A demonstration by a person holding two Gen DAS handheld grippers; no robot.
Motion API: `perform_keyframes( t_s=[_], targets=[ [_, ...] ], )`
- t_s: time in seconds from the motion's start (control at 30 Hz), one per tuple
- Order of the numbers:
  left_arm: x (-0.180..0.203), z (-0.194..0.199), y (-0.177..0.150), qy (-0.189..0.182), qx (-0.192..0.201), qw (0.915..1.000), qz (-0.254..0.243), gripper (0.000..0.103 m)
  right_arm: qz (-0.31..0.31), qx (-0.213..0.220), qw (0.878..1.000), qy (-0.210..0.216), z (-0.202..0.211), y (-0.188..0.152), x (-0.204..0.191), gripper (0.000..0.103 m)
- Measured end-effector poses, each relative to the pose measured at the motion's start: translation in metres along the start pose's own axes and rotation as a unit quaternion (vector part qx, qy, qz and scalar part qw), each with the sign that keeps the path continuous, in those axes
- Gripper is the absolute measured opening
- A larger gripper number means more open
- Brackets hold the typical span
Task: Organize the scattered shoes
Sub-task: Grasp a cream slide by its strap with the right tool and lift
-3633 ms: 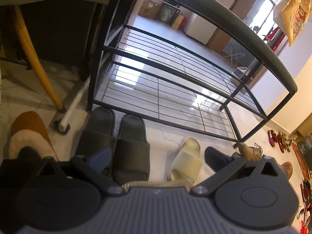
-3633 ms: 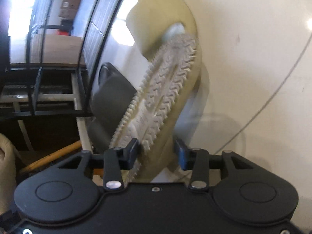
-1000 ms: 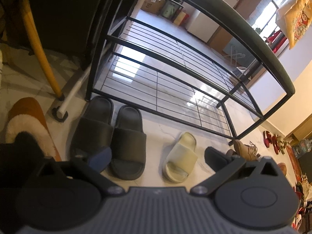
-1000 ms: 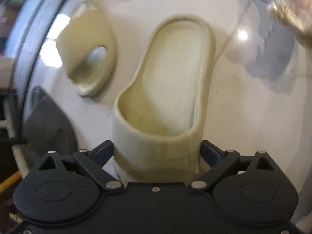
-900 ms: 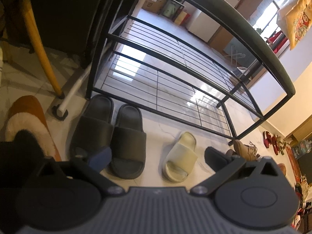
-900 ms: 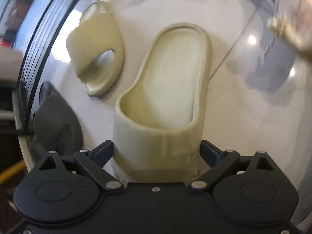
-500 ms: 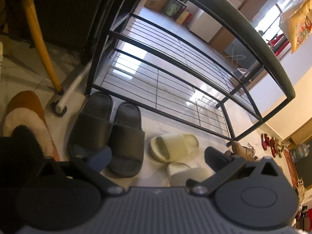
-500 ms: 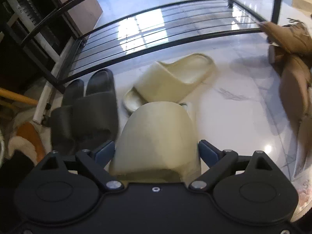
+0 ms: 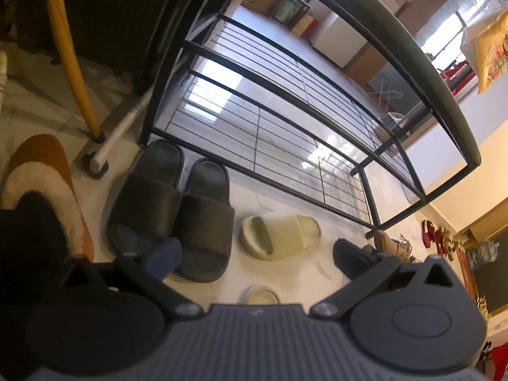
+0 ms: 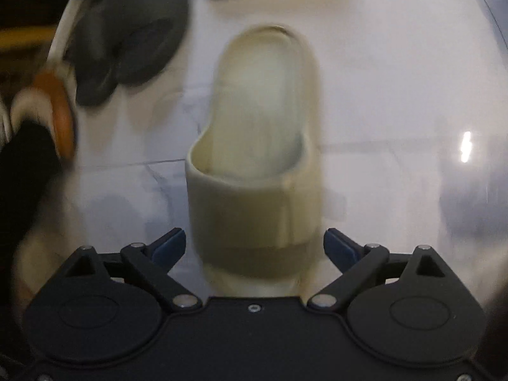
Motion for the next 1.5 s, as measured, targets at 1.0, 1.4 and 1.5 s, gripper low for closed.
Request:
perform_keyframes(
  t_s=[1.0,1.4,1.5],
  targets=[
    [-0.002,0.0,0.011,-0.007,0.009,0.9991,0.041,0.102,-0.242,0.288,0.905,-0.197,-0.02,0.257,-0.023,0.103],
    [0.003,-0.002,0.005,-0.018,-0.001,0.9992,0.035,0.102,-0.066,0.25,0.953,-0.159,0.024,0.226,0.033,0.101],
    [0.008,-0.002,0.003,-0.016,0.0,0.9997,0.02,0.102,0.01,0.209,0.966,-0.154,0.032,0.209,0.055,0.101]
  ],
)
Point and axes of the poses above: each gripper's, at about its wrist camera, not at the fingertips, and z roughly against the way its jaws point, x to its right, y to its top, the point moved 9 cm from there along -z, roughly the way its jaws point, and after that the axes turned 7 degrees about x, right-handed, at the moved point
